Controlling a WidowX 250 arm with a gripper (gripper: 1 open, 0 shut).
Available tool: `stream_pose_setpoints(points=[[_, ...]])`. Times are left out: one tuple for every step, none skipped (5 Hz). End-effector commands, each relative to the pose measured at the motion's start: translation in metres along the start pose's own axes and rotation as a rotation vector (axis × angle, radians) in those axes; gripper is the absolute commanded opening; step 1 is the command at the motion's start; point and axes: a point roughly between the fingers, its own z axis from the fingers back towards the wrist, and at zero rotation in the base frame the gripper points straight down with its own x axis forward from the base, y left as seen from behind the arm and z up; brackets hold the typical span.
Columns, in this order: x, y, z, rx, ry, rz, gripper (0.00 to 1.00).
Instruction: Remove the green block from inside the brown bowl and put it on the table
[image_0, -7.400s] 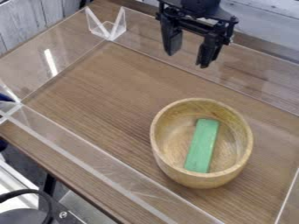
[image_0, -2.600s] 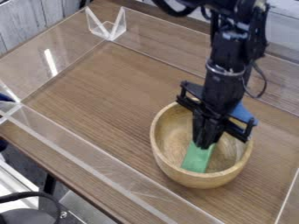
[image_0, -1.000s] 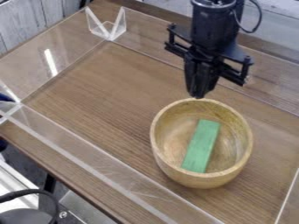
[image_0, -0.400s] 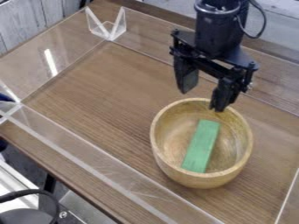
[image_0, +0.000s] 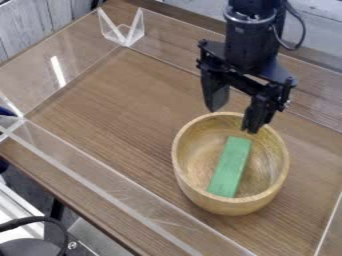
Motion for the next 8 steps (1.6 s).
stream_pose_setpoints(points=[[0.005,-0.002,0.002,-0.005,-0.026,-0.008,1.00],[0.006,-0.004,-0.009,-0.006,-0.013,-0.013,1.00],[0.008,-0.006,-0.022,0.001,0.003,-0.021,1.00],[0.008,-0.006,-0.027,-0.001,0.011,-0.022,1.00],[0.009,-0.006,-0.033,-0.003,0.021,-0.023,1.00],[0.010,-0.006,-0.037,-0.004,0.026,-0.023,1.00],[0.010,-0.006,-0.041,-0.005,0.031,-0.023,1.00],[0.010,-0.006,-0.044,-0.007,0.036,-0.022,0.00]])
